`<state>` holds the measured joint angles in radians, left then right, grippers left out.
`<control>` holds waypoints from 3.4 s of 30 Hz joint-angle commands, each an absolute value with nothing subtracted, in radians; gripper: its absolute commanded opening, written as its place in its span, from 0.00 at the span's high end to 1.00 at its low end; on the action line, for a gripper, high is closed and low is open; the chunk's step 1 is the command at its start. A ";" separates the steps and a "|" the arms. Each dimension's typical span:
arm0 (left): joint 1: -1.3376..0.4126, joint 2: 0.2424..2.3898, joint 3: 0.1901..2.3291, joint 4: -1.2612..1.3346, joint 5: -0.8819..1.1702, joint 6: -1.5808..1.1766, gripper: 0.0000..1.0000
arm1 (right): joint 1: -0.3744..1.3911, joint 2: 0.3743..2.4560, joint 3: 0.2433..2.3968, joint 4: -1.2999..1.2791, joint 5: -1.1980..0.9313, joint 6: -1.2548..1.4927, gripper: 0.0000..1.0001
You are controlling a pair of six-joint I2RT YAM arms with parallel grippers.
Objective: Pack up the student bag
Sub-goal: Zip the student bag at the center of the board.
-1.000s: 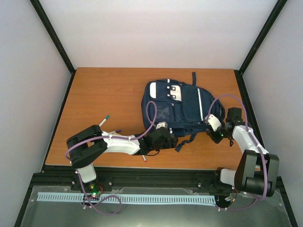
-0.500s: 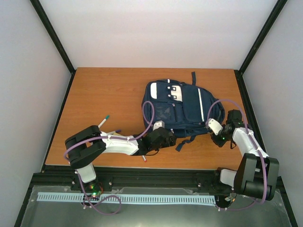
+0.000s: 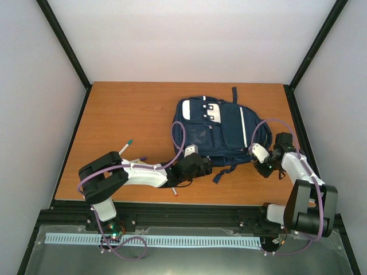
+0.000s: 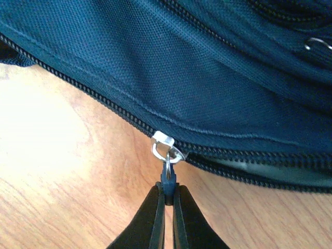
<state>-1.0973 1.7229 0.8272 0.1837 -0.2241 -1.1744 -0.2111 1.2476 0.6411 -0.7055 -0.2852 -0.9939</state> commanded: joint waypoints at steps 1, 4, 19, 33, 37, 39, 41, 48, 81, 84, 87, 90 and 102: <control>-1.088 1.713 0.846 0.203 -0.245 -1.163 0.18 | -0.224 1.307 0.665 -0.660 -0.368 -0.966 0.97; -1.088 1.707 0.842 0.195 -0.245 -1.160 0.18 | -0.225 1.342 0.670 -0.618 -0.403 -0.951 0.97; -1.088 1.708 0.846 0.175 -0.251 -1.149 0.18 | -0.224 1.364 0.663 -0.533 -0.496 -0.906 0.89; -1.088 1.703 0.839 0.155 -0.253 -1.158 0.18 | -0.224 1.378 0.656 -0.510 -0.481 -0.878 0.97; -1.087 1.694 0.823 0.147 -0.265 -1.183 0.17 | -0.233 1.330 0.638 -0.531 -0.378 -0.902 0.97; -1.088 1.686 0.810 0.147 -0.273 -1.198 0.14 | -0.251 1.311 0.640 -0.548 -0.322 -0.913 0.97; -1.088 1.677 0.795 0.151 -0.282 -1.216 0.13 | -0.267 1.298 0.645 -0.564 -0.261 -0.930 0.97; -1.088 1.653 0.738 0.240 -0.310 -1.243 0.11 | -0.279 1.309 0.640 -0.562 -0.144 -0.975 0.97; -0.644 1.736 1.068 0.025 -0.173 -0.884 0.99 | 0.082 1.191 0.735 -0.918 -0.062 -0.913 0.97; -0.594 1.732 1.067 0.025 -0.146 -0.860 0.99 | 0.062 1.237 0.730 -0.882 -0.030 -0.890 0.97; -0.562 1.730 1.052 0.031 -0.126 -0.851 0.99 | 0.027 1.289 0.759 -0.886 -0.035 -0.874 0.97; -0.536 1.727 1.034 0.040 -0.118 -0.843 0.99 | -0.004 1.322 0.802 -0.920 -0.047 -0.871 0.97; -0.465 1.757 1.046 0.078 -0.082 -0.810 0.99 | -0.019 1.364 0.836 -0.971 0.005 -0.888 0.97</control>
